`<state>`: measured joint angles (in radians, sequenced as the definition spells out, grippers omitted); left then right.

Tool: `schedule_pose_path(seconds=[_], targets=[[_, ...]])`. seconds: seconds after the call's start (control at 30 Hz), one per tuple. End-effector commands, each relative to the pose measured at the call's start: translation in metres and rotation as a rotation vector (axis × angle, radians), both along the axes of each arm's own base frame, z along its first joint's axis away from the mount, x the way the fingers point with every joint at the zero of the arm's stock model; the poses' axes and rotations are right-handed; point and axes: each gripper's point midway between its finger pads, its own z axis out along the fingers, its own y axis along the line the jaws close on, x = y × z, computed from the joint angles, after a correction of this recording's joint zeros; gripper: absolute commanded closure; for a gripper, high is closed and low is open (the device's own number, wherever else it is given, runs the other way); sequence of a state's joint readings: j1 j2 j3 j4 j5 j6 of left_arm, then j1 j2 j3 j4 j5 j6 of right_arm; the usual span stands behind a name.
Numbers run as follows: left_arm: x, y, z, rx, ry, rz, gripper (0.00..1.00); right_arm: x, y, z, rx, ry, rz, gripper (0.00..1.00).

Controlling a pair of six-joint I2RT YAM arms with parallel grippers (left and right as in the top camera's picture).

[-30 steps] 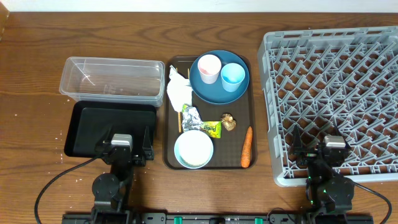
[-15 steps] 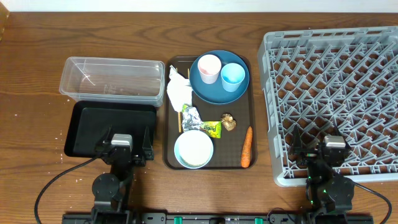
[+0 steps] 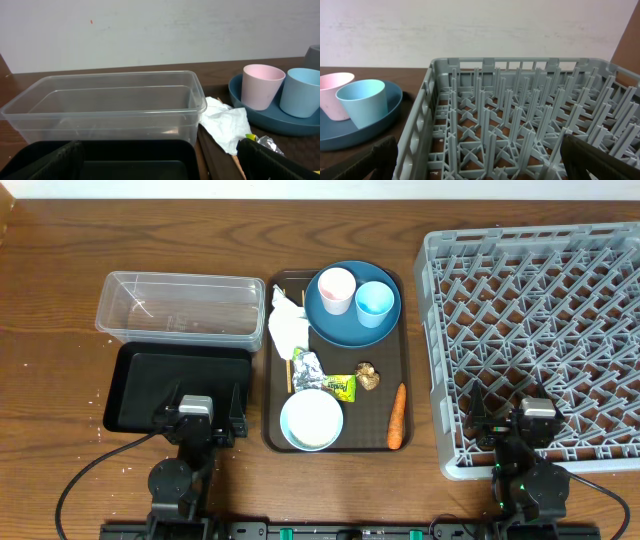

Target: Sort waste into correct bins and load items into the dishwasher rack

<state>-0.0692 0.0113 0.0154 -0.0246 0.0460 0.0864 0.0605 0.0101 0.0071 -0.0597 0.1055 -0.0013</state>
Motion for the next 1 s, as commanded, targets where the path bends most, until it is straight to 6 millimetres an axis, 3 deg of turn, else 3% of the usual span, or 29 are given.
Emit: schedule_pose_path(seconds=[0.0,0.63,0.97], targets=[[-0.001,0.002,-0.016,0.016,0.053,0.009,0.02,0.000,-0.003,-0.001,0.004,0.001,-0.017,0.01],[-0.002,-0.005,-0.011,0.006,0.046,-0.028,0.02,0.000,-0.003,-0.001,0.004,0.001,-0.017,0.01],[-0.016,-0.008,0.049,-0.119,0.012,-0.042,0.02,0.000,-0.003,-0.001,0.004,0.001,-0.017,0.01]])
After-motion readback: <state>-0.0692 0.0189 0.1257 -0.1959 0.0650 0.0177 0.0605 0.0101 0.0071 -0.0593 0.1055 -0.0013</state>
